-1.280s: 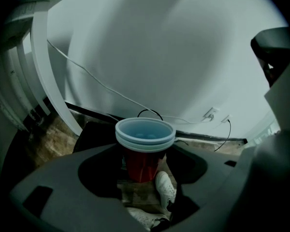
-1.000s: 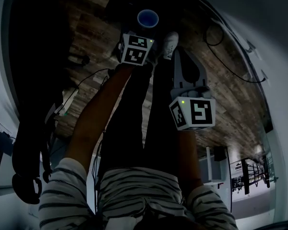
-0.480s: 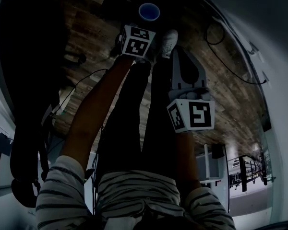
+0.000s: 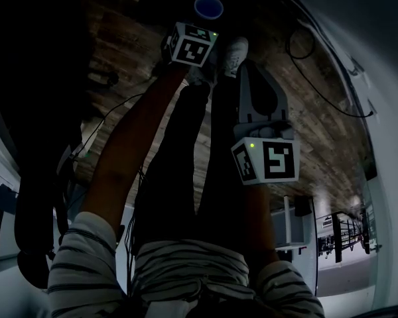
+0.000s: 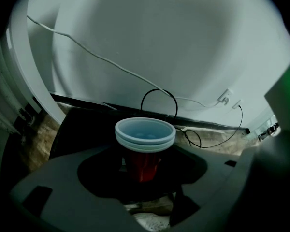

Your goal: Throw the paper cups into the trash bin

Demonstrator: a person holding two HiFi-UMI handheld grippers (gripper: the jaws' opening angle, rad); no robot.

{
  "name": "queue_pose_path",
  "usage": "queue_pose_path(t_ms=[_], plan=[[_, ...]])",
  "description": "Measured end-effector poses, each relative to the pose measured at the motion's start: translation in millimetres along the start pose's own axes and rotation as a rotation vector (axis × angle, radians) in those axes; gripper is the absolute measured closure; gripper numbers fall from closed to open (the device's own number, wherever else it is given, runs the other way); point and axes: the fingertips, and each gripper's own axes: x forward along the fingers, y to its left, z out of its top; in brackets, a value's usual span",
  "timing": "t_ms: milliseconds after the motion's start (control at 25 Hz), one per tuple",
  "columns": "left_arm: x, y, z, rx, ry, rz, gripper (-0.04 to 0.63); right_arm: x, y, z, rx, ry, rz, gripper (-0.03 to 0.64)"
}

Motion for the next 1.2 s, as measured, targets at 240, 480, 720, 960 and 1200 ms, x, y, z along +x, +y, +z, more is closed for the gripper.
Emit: queue_pose_path(t_ms=[240, 480, 720, 960, 1200], plan=[[17, 4, -4, 0.026, 0.037, -0.004, 0.293, 3, -3, -6, 0.011, 0.007, -0.001, 0.598], [26, 3, -1, 0.086, 0.069, -0.022, 0.293, 4, -6, -9, 0.013, 0.011, 0.000, 0.599], [38, 1, 3, 0.124, 0.086, -0.046, 0.293, 6, -9, -10, 0.019, 0.015, 0.002, 0.599], [55, 7, -4, 0.136, 0.147, -0.059, 0.293, 11, -11, -10, 0.020, 0.016, 0.004, 0.598], [64, 11, -4, 0.135, 0.162, -0.068, 0.293, 15, -16, -9, 0.031, 0.012, -0.002, 0.598]])
